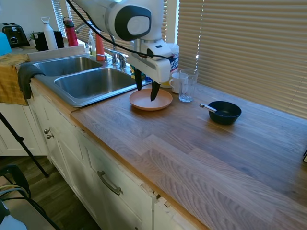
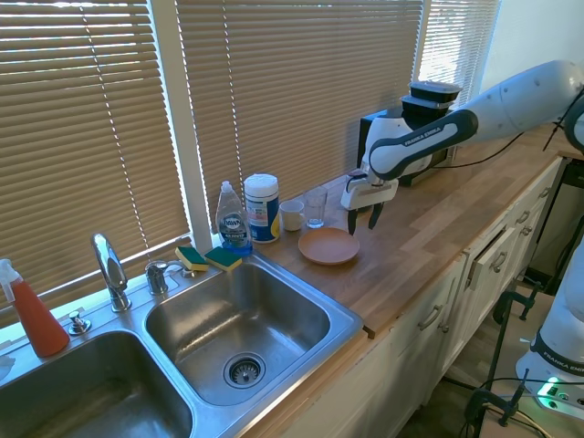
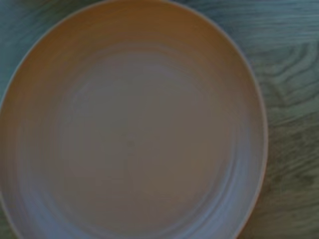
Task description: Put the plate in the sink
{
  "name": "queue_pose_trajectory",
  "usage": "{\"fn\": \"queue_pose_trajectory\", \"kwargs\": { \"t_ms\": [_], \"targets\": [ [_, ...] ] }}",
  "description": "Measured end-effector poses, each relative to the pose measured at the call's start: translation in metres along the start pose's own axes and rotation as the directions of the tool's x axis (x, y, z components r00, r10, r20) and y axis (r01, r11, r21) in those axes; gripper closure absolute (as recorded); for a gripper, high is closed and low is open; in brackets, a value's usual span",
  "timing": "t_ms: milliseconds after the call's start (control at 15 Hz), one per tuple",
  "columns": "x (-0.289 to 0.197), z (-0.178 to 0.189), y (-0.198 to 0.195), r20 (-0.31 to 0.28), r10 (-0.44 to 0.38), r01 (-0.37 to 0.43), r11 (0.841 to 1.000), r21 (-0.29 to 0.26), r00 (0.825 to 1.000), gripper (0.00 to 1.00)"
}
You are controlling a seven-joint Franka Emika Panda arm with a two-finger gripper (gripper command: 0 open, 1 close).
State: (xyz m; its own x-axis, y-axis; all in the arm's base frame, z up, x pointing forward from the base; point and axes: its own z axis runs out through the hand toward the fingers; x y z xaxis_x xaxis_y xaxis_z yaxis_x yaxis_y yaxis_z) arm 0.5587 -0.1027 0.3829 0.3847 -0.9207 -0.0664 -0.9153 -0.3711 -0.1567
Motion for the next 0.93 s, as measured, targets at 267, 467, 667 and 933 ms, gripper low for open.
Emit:
{"fn": "queue_pose_trajectory", "kwargs": {
  "t_ms": [267,467,667,933],
  "targets": [
    [0.038,0.028,-0.017,0.048,0.005,-0.006,0.999,0.031,0.999,0.0],
    [0.057,0.042,-0.023,0.075,-0.007,0.003,0.999,0.048,0.997,0.0],
    [0.066,0.052,-0.028,0.094,-0.017,0.012,0.998,0.06,0.995,1.0],
    [0.065,0.062,-0.032,0.117,-0.034,0.028,0.998,0.058,0.993,1.0]
  ]
}}
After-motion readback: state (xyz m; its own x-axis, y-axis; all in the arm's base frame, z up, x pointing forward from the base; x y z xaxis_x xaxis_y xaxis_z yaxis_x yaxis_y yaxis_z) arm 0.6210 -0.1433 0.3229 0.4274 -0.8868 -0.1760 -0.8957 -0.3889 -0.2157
